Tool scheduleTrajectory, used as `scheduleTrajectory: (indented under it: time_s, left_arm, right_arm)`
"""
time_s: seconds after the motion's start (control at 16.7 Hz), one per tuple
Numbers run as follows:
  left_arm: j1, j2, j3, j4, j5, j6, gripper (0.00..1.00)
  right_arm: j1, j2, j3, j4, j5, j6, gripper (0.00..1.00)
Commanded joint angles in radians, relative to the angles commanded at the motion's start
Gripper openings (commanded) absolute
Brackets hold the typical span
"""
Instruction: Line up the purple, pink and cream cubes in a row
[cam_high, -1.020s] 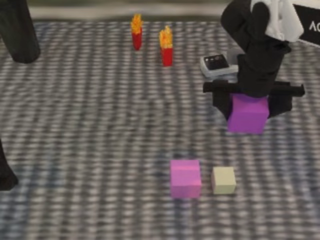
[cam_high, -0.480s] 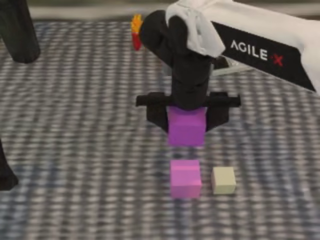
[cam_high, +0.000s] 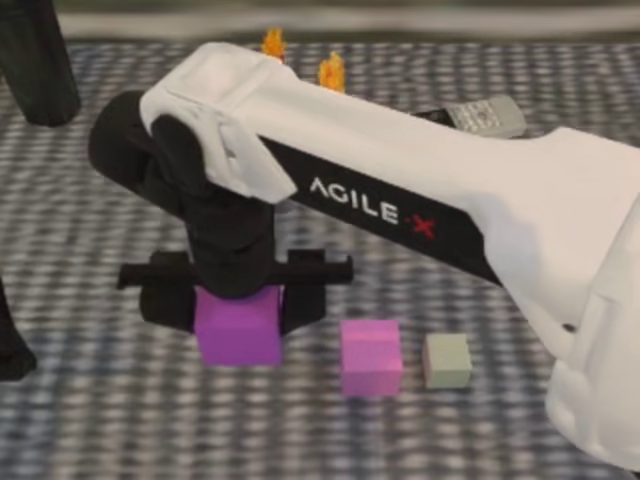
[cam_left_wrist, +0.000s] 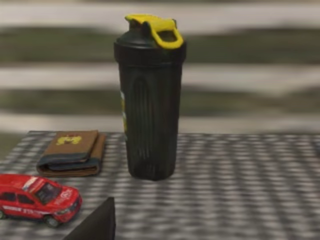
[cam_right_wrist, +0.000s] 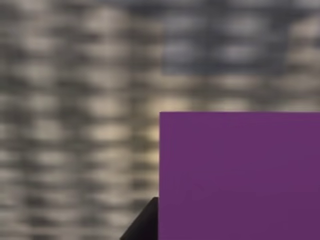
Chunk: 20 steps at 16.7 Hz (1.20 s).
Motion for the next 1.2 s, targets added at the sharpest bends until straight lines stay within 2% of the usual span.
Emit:
scheduleTrajectory:
  time_s: [0.3, 0.66, 0.96, 1.2]
  left_arm:
    - [0.0, 0.0, 0.0, 0.0, 0.0, 0.0, 1.0]
    - [0.0, 0.0, 0.0, 0.0, 0.0, 0.0, 1.0]
    - [0.0, 0.0, 0.0, 0.0, 0.0, 0.0, 1.0]
    - [0.0, 0.0, 0.0, 0.0, 0.0, 0.0, 1.0]
  right_arm:
    - [-0.002, -0.004, -0.019, 0.02, -0.001, -0.002, 0.0]
    - [-0.001, 0.015, -0.217, 0.235, 0.0, 0.0, 0.0]
    - [0.001, 0.019, -0.243, 0.262, 0.0, 0.001, 0.0]
    - [0.001, 0.019, -0.243, 0.262, 0.0, 0.001, 0.3]
